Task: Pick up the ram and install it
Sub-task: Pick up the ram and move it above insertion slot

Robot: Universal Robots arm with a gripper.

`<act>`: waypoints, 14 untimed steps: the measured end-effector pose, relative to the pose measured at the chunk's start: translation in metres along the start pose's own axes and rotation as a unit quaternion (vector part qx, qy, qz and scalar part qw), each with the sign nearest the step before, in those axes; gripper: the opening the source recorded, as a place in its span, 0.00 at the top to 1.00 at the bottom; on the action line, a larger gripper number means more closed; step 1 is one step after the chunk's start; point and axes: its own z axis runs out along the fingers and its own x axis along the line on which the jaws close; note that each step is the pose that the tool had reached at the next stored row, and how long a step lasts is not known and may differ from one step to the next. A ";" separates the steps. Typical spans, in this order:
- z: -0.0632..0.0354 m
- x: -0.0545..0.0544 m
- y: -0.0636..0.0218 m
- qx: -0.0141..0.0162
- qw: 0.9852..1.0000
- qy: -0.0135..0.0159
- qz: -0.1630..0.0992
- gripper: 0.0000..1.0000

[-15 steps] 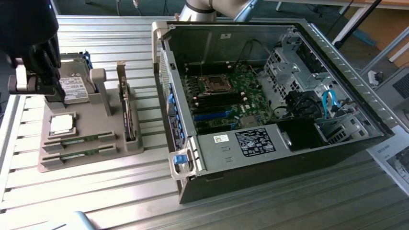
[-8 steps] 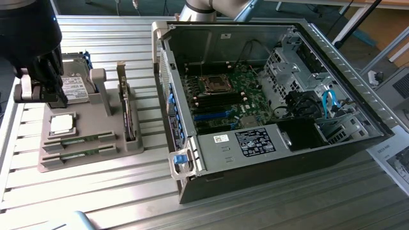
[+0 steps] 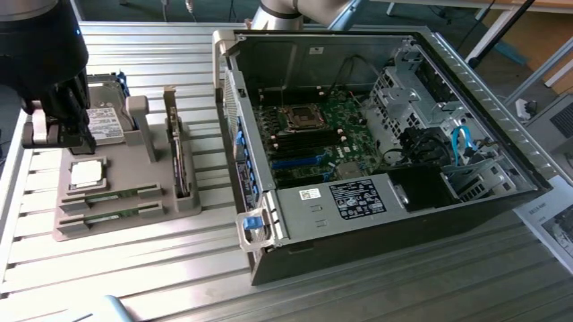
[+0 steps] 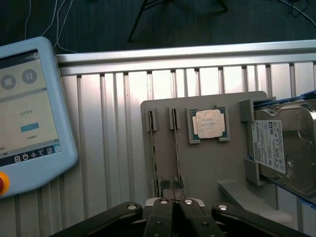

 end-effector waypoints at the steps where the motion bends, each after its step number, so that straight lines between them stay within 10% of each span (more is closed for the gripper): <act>1: 0.0005 0.001 -0.0001 0.000 1.000 0.000 0.000 0.90; 14: 0.0042 0.010 -0.0007 0.000 1.000 0.000 0.000 0.90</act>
